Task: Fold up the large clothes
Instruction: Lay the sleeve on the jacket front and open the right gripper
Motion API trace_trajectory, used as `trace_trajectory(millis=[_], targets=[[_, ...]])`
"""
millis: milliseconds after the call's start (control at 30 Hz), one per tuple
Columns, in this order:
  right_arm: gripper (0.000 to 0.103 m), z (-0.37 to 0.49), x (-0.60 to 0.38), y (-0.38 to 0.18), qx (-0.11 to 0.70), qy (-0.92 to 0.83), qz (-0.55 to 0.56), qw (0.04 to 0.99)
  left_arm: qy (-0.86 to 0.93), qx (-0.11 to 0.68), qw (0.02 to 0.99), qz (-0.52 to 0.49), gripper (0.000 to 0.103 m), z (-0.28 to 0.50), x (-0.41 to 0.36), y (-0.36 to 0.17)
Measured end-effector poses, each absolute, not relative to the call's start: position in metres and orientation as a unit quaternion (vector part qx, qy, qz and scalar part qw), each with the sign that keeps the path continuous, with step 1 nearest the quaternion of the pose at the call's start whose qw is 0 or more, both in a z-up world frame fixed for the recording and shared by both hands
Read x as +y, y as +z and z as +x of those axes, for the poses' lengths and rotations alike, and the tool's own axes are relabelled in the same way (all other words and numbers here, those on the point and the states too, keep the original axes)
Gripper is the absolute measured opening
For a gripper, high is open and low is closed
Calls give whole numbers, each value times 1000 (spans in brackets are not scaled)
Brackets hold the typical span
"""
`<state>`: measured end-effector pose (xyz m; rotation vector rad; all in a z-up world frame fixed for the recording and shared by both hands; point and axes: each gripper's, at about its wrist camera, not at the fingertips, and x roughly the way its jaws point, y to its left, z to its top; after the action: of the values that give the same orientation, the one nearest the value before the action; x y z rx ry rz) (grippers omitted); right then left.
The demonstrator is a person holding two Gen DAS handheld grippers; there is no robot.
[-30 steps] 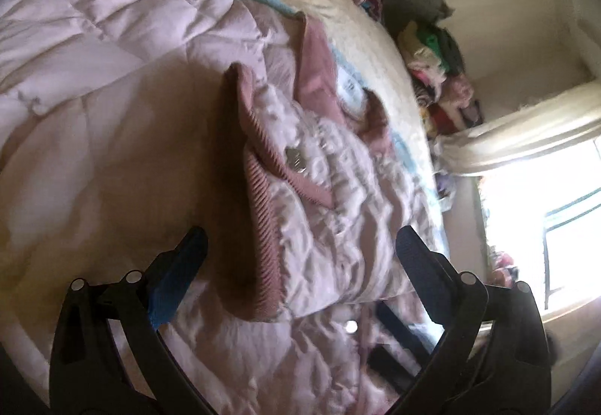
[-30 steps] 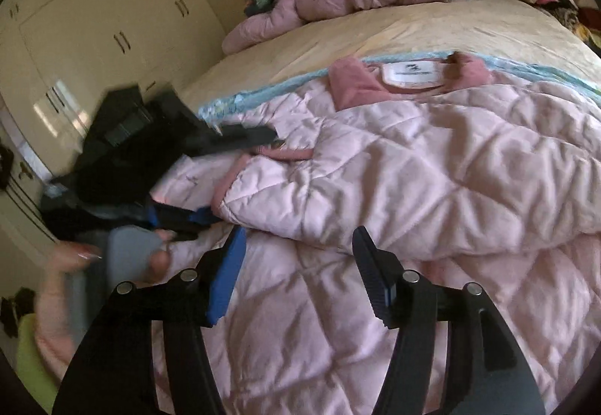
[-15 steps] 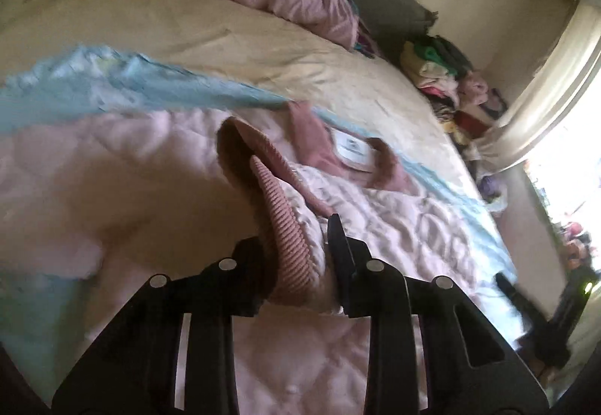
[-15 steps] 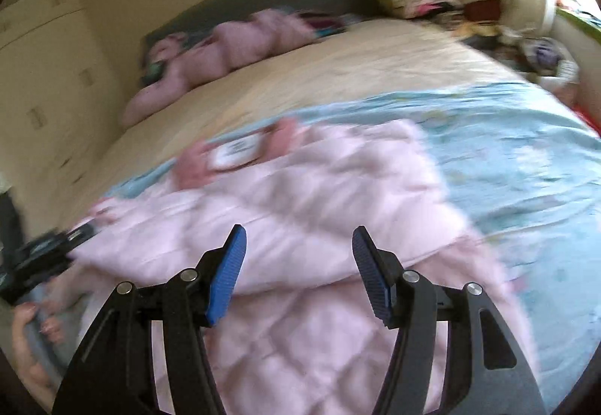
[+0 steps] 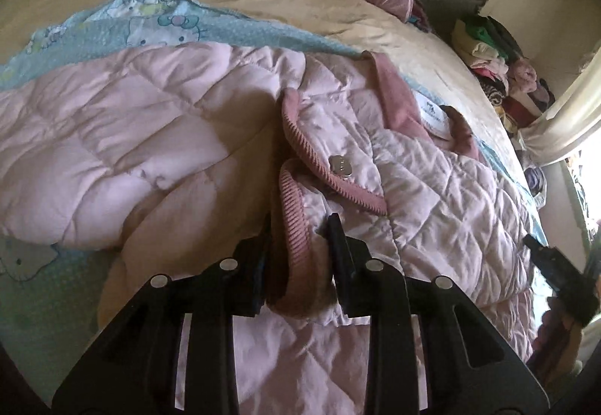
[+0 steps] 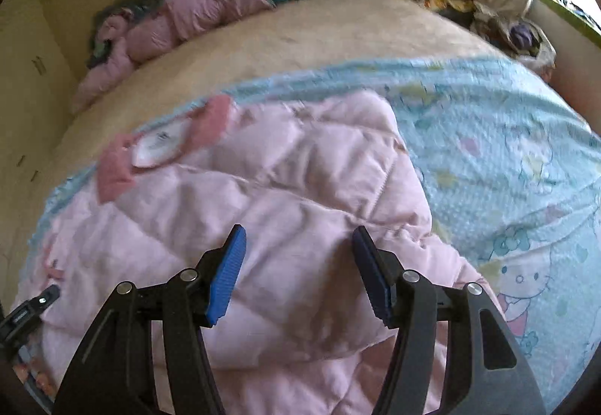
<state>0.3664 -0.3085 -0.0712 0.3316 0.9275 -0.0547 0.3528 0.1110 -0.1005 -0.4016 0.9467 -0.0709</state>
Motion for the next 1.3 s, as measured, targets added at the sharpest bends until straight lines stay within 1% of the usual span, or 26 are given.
trace_trajectory(millis=[67, 167, 267, 333, 367, 433, 533, 667, 700, 733, 833, 933, 1000, 1167, 1200, 1233, 1300], targets=[[58, 372, -314, -87, 463, -24, 174, 869, -32, 456, 869, -188, 22, 354, 110, -103], [58, 374, -318, -100, 467, -19, 184, 865, -29, 459, 868, -185, 26, 356, 109, -106], [58, 373, -319, -106, 467, -22, 187, 864, -19, 458, 872, -173, 32, 353, 107, -96], [58, 372, -317, -104, 468, -24, 185, 864, -7, 442, 884, -151, 41, 347, 105, -78], [58, 372, -315, -102, 470, -26, 180, 864, -6, 431, 891, -142, 43, 344, 102, -69], [58, 366, -311, -93, 467, -32, 178, 866, -13, 415, 900, -131, 53, 339, 94, -57], [63, 352, -305, -79, 444, -10, 196, 874, -40, 407, 905, -112, 61, 336, 72, -48], [64, 333, -286, -63, 427, 21, 183, 885, -73, 435, 895, -67, 64, 340, 34, -68], [66, 330, -281, -62, 428, 30, 177, 886, -76, 448, 889, -62, 64, 343, 28, -77], [68, 330, -278, -61, 430, 37, 174, 885, -74, 458, 884, -58, 67, 345, 24, -84], [68, 331, -268, -65, 446, 35, 159, 880, -67, 467, 881, -43, 70, 348, 21, -104], [68, 337, -264, -79, 471, 26, 154, 868, -68, 466, 881, -47, 74, 351, 22, -107], [69, 338, -261, -83, 476, 22, 148, 867, -70, 467, 880, -53, 74, 352, 24, -108], [71, 332, -262, -78, 469, 23, 161, 868, -73, 468, 879, -53, 76, 350, 24, -100], [71, 328, -264, -73, 459, 31, 177, 870, -73, 468, 879, -58, 82, 351, 24, -97], [72, 325, -266, -70, 453, 38, 187, 871, -74, 468, 879, -61, 93, 350, 25, -93], [72, 320, -266, -59, 439, 48, 196, 875, -65, 462, 883, -53, 94, 345, 27, -82]])
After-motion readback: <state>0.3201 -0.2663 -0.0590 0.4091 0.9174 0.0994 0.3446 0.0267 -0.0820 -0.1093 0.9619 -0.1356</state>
